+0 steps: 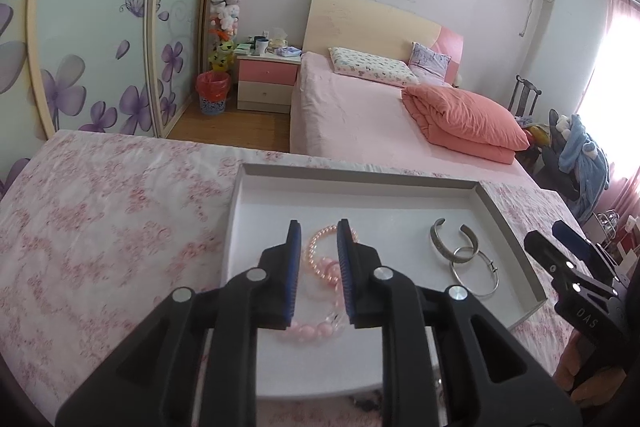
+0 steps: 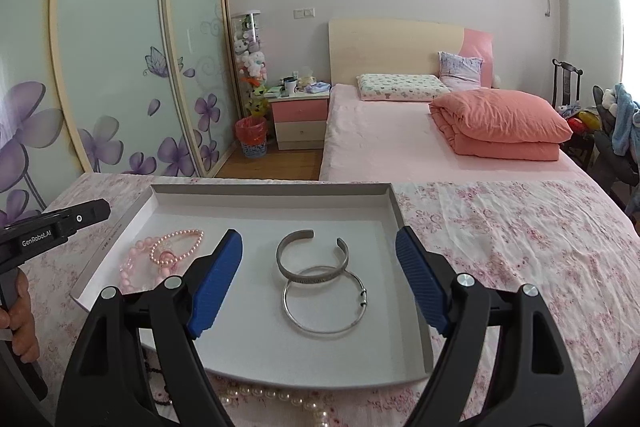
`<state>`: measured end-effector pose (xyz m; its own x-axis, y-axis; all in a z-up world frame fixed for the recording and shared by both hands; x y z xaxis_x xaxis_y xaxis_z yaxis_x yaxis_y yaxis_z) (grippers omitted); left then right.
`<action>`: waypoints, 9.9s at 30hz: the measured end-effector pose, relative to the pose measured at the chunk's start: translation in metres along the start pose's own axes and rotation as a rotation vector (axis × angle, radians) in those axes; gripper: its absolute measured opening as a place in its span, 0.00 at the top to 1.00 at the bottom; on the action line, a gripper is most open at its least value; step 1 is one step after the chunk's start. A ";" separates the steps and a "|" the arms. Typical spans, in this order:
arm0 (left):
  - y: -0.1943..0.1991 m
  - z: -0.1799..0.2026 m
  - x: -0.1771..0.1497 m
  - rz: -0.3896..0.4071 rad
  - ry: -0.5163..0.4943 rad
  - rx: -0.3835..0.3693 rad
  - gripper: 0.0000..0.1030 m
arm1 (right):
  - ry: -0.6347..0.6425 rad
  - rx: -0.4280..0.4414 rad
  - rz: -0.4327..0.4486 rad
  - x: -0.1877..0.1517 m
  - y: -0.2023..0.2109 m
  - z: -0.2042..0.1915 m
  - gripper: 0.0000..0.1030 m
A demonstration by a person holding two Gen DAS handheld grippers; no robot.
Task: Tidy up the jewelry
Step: 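Carry cuff and pearl bracelet into the gray tray and open both tools, then grasp white pearl bracelet with right tool while left tool grasps dark red beaded bracelet, then lift dark red beaded bracelet with left tool while right tool lifts white pearl bracelet, then carry both bracelets over the gray tray and open both tools, then grasp silver ring on the bed with right tool while left tool moves to pearl stud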
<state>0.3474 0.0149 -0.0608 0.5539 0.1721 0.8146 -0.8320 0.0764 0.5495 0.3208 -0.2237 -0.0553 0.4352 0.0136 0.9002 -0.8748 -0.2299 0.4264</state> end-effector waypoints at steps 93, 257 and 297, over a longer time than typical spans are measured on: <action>0.090 0.084 -0.164 -0.202 -0.323 -0.181 0.88 | -0.004 -0.130 -0.344 -0.136 0.086 0.048 0.89; 0.037 -0.014 -0.040 -0.009 0.001 -0.037 0.57 | -0.001 0.207 -0.161 -0.053 0.031 -0.031 0.61; 0.062 0.061 -0.136 -0.210 -0.197 -0.183 0.46 | -0.036 -0.053 -0.344 -0.115 0.044 0.024 0.79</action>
<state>0.2221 -0.0638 -0.1260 0.6941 -0.0581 0.7175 -0.6815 0.2679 0.6810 0.2373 -0.2585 -0.1423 0.7128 0.0465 0.6998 -0.6852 -0.1666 0.7091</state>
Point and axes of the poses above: each gripper's, at about its wrist camera, not at the fingertips, and y roughly against the way its jaws point, z to its right, x to its top, the point moved 7 cm from there along -y, roughly the way its jaws point, and after that the axes turned 5 degrees about z, right-handed, at the moved point
